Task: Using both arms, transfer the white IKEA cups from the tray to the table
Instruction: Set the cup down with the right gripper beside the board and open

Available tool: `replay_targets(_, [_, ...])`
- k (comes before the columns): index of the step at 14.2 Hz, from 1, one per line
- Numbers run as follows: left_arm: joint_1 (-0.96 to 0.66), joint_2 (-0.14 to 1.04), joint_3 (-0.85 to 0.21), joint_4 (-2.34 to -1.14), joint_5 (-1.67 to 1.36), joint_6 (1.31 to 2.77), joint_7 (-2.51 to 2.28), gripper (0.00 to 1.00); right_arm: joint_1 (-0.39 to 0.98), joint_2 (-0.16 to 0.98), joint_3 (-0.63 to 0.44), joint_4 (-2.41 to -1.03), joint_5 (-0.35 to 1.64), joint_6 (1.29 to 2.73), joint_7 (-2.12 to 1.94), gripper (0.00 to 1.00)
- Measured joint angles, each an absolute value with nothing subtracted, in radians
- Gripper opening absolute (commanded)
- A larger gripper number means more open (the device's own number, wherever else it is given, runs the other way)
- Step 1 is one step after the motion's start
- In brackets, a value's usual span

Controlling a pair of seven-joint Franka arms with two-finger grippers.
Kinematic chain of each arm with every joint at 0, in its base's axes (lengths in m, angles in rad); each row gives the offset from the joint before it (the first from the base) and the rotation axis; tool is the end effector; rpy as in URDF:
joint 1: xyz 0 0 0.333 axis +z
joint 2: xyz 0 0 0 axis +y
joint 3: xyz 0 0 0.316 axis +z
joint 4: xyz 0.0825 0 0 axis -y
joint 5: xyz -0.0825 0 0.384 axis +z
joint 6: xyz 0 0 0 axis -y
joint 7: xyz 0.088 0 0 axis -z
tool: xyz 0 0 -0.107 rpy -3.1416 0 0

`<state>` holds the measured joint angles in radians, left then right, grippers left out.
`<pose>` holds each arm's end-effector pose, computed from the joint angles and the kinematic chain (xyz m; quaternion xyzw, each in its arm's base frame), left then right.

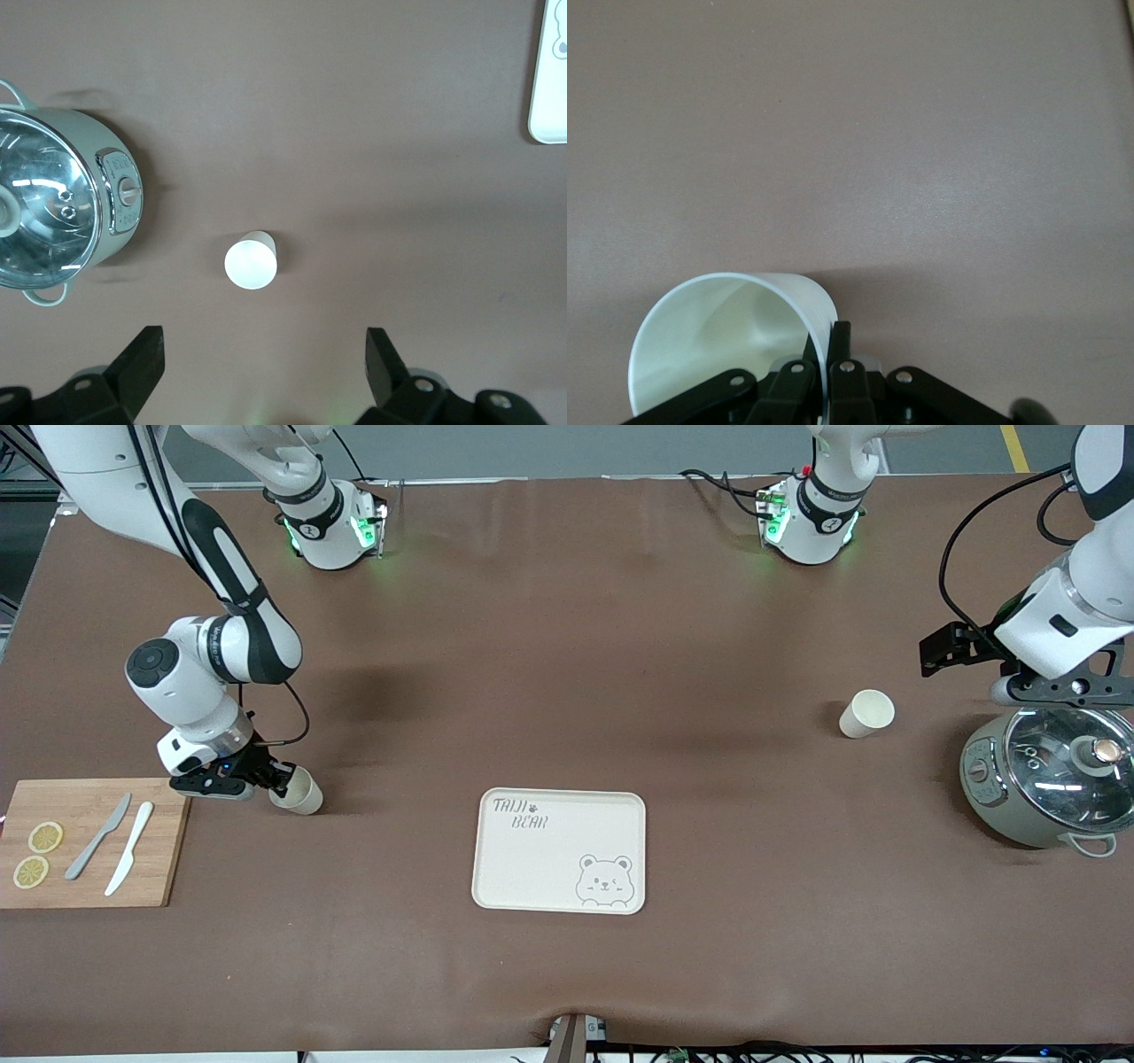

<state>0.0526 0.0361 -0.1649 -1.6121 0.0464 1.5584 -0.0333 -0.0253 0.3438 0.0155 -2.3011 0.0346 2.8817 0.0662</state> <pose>0.5582 -0.0563 0.5843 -0.9980 0.0403 0.0430 0.0234 0.5503 -0.0073 0.2210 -0.9915 0.0545 -0.1178 0.0123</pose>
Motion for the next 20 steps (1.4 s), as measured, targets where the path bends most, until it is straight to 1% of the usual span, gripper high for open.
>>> replay_targets(2, [0.055,0.036,-0.165,-1.613,0.047,1.567,-0.033,1.00,-0.025,0.346,0.015,-2.301,0.035,2.884,0.066,0.01])
replay_targets(3, [0.056,0.037,-0.165,-1.613,0.047,1.573,-0.033,1.00,-0.025,0.346,0.015,-2.301,0.035,2.884,0.066,0.11])
replay_targets(4, [0.056,0.037,-0.165,-1.613,0.047,1.576,-0.033,1.00,-0.025,0.346,0.015,-2.301,0.035,2.884,0.066,0.39])
replay_targets(5, [0.057,0.038,-0.165,-1.613,0.047,1.579,-0.033,1.00,-0.025,0.346,0.015,-2.301,0.035,2.884,0.066,0.59])
replay_targets(6, [0.058,0.038,-0.165,-1.614,0.047,1.580,-0.033,1.00,-0.025,0.346,0.015,-2.301,0.035,2.884,0.066,0.91])
replay_targets(7, [0.058,0.039,-0.165,-1.615,0.047,1.580,-0.033,1.00,-0.025,0.346,0.015,-2.301,0.035,2.885,0.066,1.00])
replay_targets(12, [0.058,0.043,-0.165,-1.623,0.047,1.609,-0.033,1.00,-0.025,0.345,0.015,-2.296,0.035,2.886,0.066,1.00])
replay_targets(14, [0.058,0.045,-0.165,-1.624,0.047,1.612,-0.033,1.00,-0.025,0.328,0.015,-2.285,0.035,2.848,0.066,1.00])
replay_targets(15, [0.058,0.046,-0.165,-1.625,0.047,1.613,-0.033,1.00,-0.025,0.305,0.015,-2.269,0.035,2.782,0.066,1.00])
replay_targets(16, [0.058,0.048,-0.165,-1.625,0.047,1.616,-0.033,1.00,-0.025,0.270,0.015,-2.243,0.035,2.683,0.066,1.00])
replay_targets(20, [0.057,0.051,-0.165,-1.625,0.045,1.642,-0.033,1.00,-0.026,0.088,0.014,-2.056,0.035,2.147,0.066,1.00])
